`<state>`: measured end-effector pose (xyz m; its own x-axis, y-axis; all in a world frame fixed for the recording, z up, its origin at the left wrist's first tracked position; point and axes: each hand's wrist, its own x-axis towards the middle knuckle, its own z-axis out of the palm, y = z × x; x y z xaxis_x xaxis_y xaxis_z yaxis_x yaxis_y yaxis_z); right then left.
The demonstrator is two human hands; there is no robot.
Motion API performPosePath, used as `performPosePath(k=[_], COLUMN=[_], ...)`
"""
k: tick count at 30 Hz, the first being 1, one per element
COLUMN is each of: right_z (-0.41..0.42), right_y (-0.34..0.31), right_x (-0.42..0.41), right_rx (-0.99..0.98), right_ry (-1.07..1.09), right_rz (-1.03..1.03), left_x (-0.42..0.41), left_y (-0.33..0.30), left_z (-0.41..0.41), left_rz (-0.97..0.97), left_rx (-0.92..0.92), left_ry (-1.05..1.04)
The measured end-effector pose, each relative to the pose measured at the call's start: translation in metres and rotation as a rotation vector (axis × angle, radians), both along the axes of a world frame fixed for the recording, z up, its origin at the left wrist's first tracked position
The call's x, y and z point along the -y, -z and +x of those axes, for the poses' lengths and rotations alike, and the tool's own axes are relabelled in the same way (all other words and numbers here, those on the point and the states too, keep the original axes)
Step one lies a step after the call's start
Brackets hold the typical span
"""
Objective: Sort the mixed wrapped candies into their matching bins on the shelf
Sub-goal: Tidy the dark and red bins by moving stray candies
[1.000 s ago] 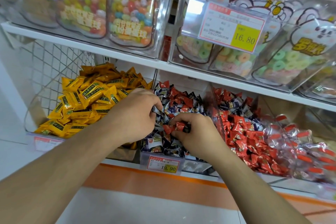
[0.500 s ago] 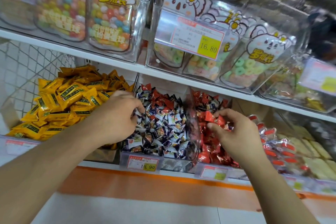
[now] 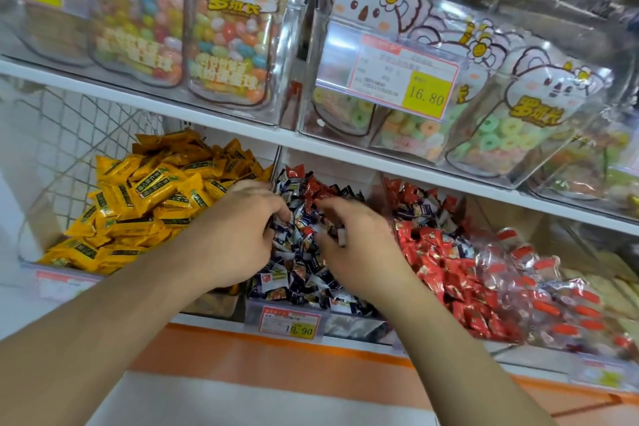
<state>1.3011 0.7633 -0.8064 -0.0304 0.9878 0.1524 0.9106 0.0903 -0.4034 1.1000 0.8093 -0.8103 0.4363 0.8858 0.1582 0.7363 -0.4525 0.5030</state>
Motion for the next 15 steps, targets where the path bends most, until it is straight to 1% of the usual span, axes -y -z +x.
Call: performPosePath(k=[2, 6, 11, 15], right_z=[-0.007, -0.007, -0.005, -0.002], right_y=[0.015, 0.035, 0.044, 0.04], right_x=[-0.021, -0.044, -0.047, -0.038], right_rx=[0.019, 0.053, -0.044, -0.13], right_ry=[-0.018, 0.072, 0.12, 0.115], right_rz=[-0.035, -0.102, -0.151, -0.134], left_x=[0.0, -0.001, -0.002, -0.002], left_y=[0.0, 0.0, -0.001, 0.0], left_z=[0.0, -0.001, -0.002, -0.003], left_rz=[0.0, -0.014, -0.001, -0.005], left_rx=[-0.002, 0.006, 0.005, 0.009], left_ry=[0.016, 0.023, 0.036, 0.037])
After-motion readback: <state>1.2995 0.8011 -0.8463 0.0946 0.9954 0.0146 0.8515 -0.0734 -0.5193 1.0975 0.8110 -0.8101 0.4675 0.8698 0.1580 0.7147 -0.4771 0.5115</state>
